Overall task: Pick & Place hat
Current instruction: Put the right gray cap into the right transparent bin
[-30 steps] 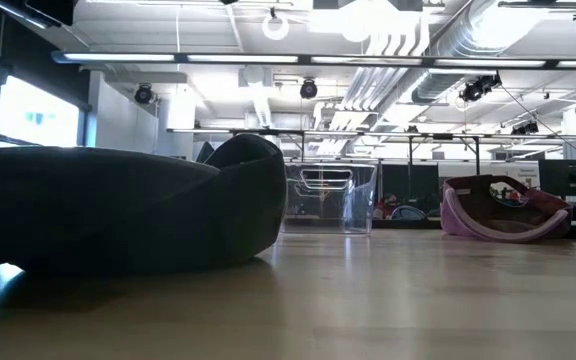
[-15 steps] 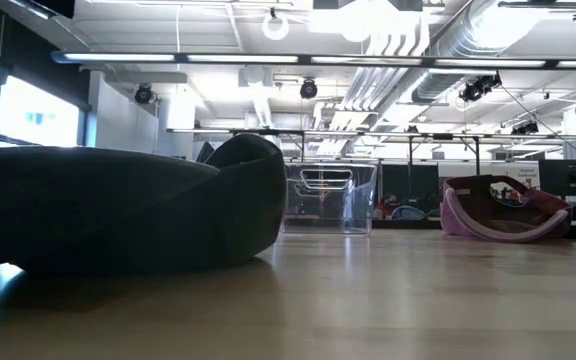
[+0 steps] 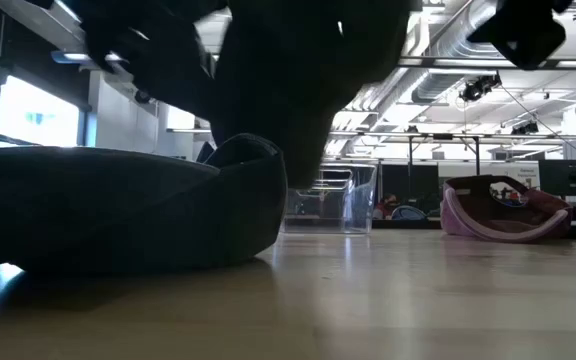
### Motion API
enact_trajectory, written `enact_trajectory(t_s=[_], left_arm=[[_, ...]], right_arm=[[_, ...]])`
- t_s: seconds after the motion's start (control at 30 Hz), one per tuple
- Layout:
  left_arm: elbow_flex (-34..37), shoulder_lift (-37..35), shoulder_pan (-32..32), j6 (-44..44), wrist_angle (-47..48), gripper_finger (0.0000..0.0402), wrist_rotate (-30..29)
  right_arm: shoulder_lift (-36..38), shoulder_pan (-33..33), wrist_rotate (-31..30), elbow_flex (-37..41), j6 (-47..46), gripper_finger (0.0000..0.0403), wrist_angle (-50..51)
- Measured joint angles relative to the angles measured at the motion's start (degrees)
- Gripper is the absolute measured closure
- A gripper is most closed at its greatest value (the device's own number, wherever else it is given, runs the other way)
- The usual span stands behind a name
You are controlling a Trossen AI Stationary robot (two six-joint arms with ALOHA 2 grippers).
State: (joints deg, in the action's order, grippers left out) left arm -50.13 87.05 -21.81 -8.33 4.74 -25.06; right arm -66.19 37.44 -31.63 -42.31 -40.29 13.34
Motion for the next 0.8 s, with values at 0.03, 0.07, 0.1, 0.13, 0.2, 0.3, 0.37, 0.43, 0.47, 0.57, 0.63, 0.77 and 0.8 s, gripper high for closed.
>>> enact_trajectory(t_s=[0.03,0.07,0.1,0.13,0.2,0.3,0.37,0.43,0.47,0.57,0.63,0.77,0.8], left_arm=[[-0.03,-0.07,1.09,-1.39,1.35,0.0400,0.53],[-0.01,-0.05,1.94,-2.33,2.52,0.0400,1.62],[0.02,0.00,2.44,-2.57,3.21,0.0400,2.82],[0.08,0.02,2.82,-2.51,3.15,0.0401,4.21],[0.07,0.00,3.21,-1.55,1.80,0.0401,6.24],[0.02,0.00,3.11,-1.10,1.46,0.0401,7.24],[0.04,0.00,3.11,-1.10,1.40,0.0401,7.46],[0.04,0.00,3.09,-1.10,1.40,0.0401,7.59],[0.04,0.00,3.09,-1.10,1.31,0.0401,7.61],[0.04,0.00,3.07,-1.10,0.76,0.0401,7.87],[0.04,0.00,3.07,-1.06,0.64,0.0401,8.26],[0.04,0.00,3.07,-0.95,-0.75,0.0401,9.21],[0.04,0.00,3.07,-0.95,-1.05,0.0401,9.25]], right_arm=[[-0.04,0.50,-0.33,-0.93,-1.02,0.0210,2.01],[-0.35,1.11,-1.07,-1.88,-1.26,0.0212,2.82],[-0.84,1.86,-1.80,-2.72,-0.75,0.0215,3.29],[-1.60,2.57,-2.39,-3.53,1.11,0.0219,3.38],[-3.90,3.85,-3.48,-5.59,7.70,0.0228,2.43],[-7.77,5.63,-7.38,-9.35,20.70,0.0245,2.22],[-9.92,6.19,-6.51,-12.03,26.92,0.0254,1.95],[-11.72,6.27,-5.88,-14.41,31.32,0.0262,2.48],[-12.42,6.27,-5.34,-15.69,33.08,0.0266,2.62],[-14.10,6.22,-5.50,-19.57,36.95,0.0272,4.33],[-15.55,6.20,-8.87,-21.64,38.79,0.0269,6.06],[-18.02,5.33,-16.10,-24.60,41.24,0.0231,8.37],[-18.40,4.95,-17.72,-25.05,42.06,0.0216,8.70]])
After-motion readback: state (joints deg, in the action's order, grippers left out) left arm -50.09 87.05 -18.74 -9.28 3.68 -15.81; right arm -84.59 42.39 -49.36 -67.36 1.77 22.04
